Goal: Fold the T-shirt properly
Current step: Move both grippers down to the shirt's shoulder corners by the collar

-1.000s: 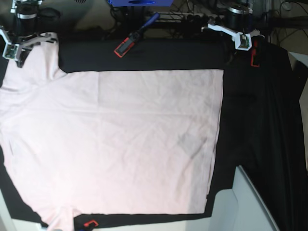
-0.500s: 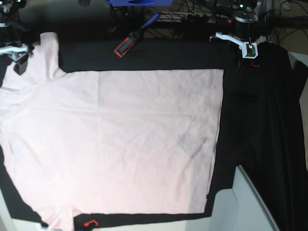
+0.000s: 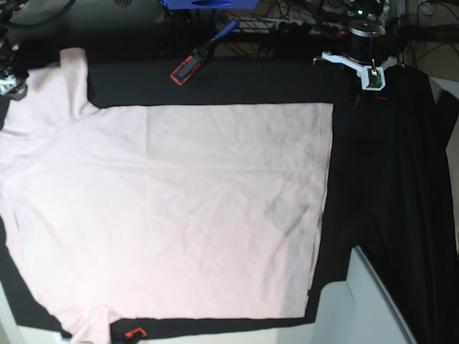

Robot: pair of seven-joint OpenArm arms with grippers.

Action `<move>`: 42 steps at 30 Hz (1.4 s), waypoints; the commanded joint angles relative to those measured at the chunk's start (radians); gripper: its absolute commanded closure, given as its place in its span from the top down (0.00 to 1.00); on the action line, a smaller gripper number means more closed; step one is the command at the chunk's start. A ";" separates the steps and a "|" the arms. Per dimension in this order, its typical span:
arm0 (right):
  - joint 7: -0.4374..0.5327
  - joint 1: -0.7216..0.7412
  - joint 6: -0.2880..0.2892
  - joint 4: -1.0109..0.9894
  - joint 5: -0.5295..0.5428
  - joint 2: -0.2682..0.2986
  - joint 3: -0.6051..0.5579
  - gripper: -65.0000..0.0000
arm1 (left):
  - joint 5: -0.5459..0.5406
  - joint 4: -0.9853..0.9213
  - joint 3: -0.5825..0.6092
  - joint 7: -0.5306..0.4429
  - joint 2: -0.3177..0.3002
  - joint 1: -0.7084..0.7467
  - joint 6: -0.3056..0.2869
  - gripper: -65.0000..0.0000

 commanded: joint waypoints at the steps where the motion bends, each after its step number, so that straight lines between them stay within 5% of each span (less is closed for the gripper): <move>1: 0.021 0.015 0.013 -0.010 0.019 0.029 0.010 0.54 | -0.002 0.012 -0.002 -0.025 -0.007 0.008 0.002 0.00; 6: 0.023 0.034 0.044 -0.132 0.017 0.075 0.004 0.54 | -0.002 0.012 -0.002 -0.025 -0.007 0.009 0.002 0.00; 26: 0.017 0.042 0.084 -0.146 0.016 0.051 -0.094 0.54 | -0.006 0.012 -0.002 -0.025 -0.005 0.013 0.002 0.00; 28: 0.015 0.042 0.084 -0.146 0.016 0.049 -0.097 0.45 | -0.009 0.012 -0.002 -0.025 -0.005 0.013 0.002 0.00; 32: 0.015 0.043 0.084 -0.146 0.016 0.049 -0.097 0.10 | -0.011 0.012 -0.002 -0.023 -0.004 0.009 0.002 0.00; 34: 0.014 0.043 0.084 -0.146 0.016 0.049 -0.097 0.05 | -0.011 0.012 -0.002 -0.011 -0.004 0.009 0.002 0.01; 38: 0.014 0.043 0.084 -0.146 0.016 0.049 -0.097 0.03 | -0.026 0.020 -0.002 0.105 0.004 0.002 0.002 0.31; 42: 0.014 0.043 0.084 -0.146 0.016 0.049 -0.097 0.00 | -0.224 0.020 -0.001 0.164 -0.004 0.002 -0.001 0.48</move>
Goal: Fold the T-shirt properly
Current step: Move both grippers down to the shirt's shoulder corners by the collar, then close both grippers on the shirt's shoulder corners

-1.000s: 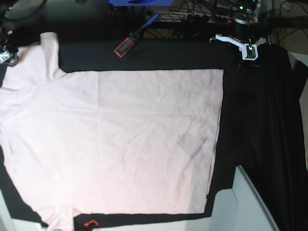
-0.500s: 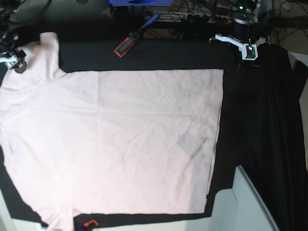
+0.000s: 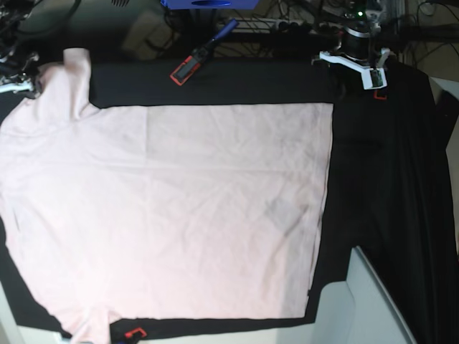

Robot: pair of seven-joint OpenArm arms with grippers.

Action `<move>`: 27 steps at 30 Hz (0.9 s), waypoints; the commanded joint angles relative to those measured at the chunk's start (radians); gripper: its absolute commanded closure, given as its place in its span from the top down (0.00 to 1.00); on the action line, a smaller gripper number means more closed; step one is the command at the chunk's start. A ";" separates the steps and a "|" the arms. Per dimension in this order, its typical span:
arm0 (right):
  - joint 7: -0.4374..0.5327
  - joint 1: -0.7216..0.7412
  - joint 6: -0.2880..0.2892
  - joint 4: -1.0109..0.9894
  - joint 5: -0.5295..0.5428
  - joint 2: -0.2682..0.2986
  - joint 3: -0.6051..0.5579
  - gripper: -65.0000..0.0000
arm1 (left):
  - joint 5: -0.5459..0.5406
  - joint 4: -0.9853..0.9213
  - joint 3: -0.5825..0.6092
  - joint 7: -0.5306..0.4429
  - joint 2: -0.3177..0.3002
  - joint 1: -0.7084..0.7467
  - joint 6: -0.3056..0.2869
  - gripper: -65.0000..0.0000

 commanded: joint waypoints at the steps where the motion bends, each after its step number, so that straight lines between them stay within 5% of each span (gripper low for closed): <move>1: -0.003 0.000 0.007 0.011 0.005 0.012 0.001 0.00 | -0.038 0.016 0.000 -0.005 -0.017 0.004 -0.002 0.49; 7: -0.003 0.000 0.007 0.011 0.003 0.014 0.001 0.00 | -0.192 0.016 0.008 0.090 -0.038 -0.026 -0.002 0.49; 13: -0.003 -0.002 0.007 0.011 0.003 0.015 -0.001 0.00 | -0.193 0.010 0.009 0.167 -0.028 -0.071 -0.005 0.49; 19: -0.003 -0.003 0.007 0.011 0.003 0.017 -0.001 0.00 | -0.193 -0.009 0.009 0.231 0.011 -0.117 -0.071 0.49; 27: -0.003 -0.005 0.007 0.011 0.003 0.019 -0.001 0.00 | -0.185 -0.130 0.009 0.236 0.055 -0.167 -0.072 0.48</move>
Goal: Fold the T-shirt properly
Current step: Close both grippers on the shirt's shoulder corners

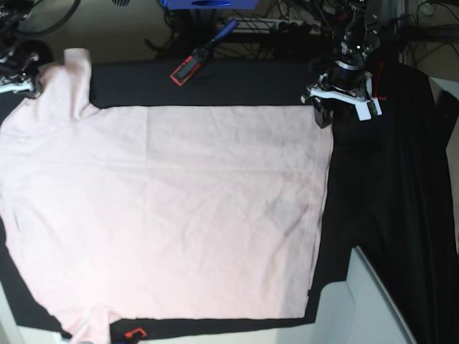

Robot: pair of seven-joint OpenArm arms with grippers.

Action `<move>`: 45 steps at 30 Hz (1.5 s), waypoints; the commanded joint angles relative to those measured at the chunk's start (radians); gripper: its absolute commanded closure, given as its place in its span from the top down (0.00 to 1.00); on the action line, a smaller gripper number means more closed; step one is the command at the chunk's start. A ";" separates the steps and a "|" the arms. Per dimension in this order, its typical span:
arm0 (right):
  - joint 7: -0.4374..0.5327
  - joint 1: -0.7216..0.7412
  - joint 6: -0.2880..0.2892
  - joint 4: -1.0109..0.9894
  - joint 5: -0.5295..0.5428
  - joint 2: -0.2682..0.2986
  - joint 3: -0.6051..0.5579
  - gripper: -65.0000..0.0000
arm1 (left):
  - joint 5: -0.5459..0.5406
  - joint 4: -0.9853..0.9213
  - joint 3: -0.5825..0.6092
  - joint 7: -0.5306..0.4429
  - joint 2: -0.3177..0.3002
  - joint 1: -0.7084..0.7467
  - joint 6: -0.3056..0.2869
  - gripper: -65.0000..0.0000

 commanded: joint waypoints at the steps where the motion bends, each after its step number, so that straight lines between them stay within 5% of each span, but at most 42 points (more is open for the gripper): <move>1: 0.003 -0.004 0.007 0.011 0.003 0.015 0.001 0.00 | -0.003 -0.017 0.004 0.106 0.002 0.016 0.010 0.48; 3: 0.003 -0.004 0.007 0.011 0.003 0.015 0.001 0.00 | -0.003 -0.017 0.004 0.104 0.002 0.016 0.010 0.43; 8: 0.003 -0.004 0.007 0.011 0.003 0.015 0.001 0.00 | -0.003 -0.011 0.004 0.108 0.002 0.016 0.010 0.09; 11: 0.003 -0.004 0.007 0.011 0.003 0.015 0.001 0.00 | -0.006 -0.009 0.004 0.108 0.002 0.020 0.010 0.00; 31: 0.003 -0.004 0.008 0.028 0.003 0.017 0.001 0.00 | -0.004 0.201 -0.007 0.108 0.002 0.117 0.015 0.00; 45: -0.046 -0.007 0.008 0.261 0.003 0.035 -0.029 0.00 | -0.003 0.267 -0.010 0.109 -0.003 0.085 0.025 0.00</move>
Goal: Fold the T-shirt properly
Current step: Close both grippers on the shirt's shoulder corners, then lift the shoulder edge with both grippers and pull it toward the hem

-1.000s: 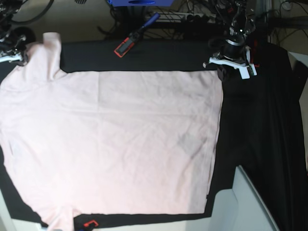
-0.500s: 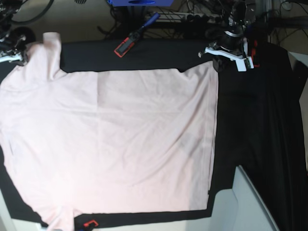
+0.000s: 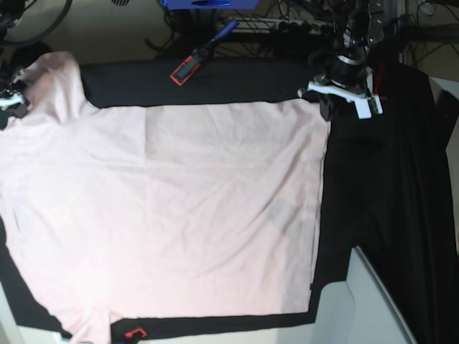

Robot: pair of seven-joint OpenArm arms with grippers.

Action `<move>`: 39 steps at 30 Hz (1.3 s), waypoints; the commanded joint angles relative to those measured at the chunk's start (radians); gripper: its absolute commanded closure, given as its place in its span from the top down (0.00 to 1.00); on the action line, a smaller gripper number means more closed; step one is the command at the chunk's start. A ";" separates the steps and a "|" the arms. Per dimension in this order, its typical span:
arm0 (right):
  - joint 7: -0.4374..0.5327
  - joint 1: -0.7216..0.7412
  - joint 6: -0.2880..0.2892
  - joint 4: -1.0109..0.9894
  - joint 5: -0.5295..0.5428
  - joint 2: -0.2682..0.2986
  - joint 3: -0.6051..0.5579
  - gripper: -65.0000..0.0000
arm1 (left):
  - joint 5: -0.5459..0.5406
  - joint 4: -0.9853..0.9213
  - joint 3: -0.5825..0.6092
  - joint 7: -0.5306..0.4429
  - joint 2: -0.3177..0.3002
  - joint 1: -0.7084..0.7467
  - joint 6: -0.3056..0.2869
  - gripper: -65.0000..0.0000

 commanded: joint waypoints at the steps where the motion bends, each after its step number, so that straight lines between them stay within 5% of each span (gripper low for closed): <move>1: 0.013 0.022 0.007 0.024 0.019 0.029 0.005 0.00 | 0.000 0.029 -0.003 -0.020 -0.006 -0.004 0.016 0.00; 4: -0.009 0.045 0.005 0.024 0.021 0.058 0.008 0.00 | 0.001 0.046 -0.002 -0.018 -0.007 -0.029 0.069 0.00; 11: -0.030 0.107 0.004 0.023 0.021 0.109 0.008 0.00 | 0.001 0.045 -0.002 -0.018 -0.007 -0.073 0.083 0.00; 16: -0.041 0.151 -0.001 0.020 0.019 0.132 0.005 0.00 | 0.001 0.046 0.008 -0.017 -0.009 -0.122 0.174 0.00; 24: -0.104 0.259 -0.001 0.003 -0.030 0.153 0.005 0.00 | 0.000 0.038 0.009 -0.015 -0.018 -0.194 0.210 0.00; 27: -0.130 0.282 0.005 -0.029 -0.086 0.150 0.003 0.00 | -0.003 0.066 0.009 0.071 -0.018 -0.197 0.212 0.00; 33: -0.136 0.273 0.007 -0.043 -0.094 0.144 0.005 0.00 | -0.007 0.178 0.011 0.209 -0.012 -0.093 0.212 0.00; 39: -0.136 0.256 0.007 -0.043 -0.094 0.144 0.005 0.00 | -0.007 0.227 -0.002 0.215 -0.001 0.062 0.212 0.04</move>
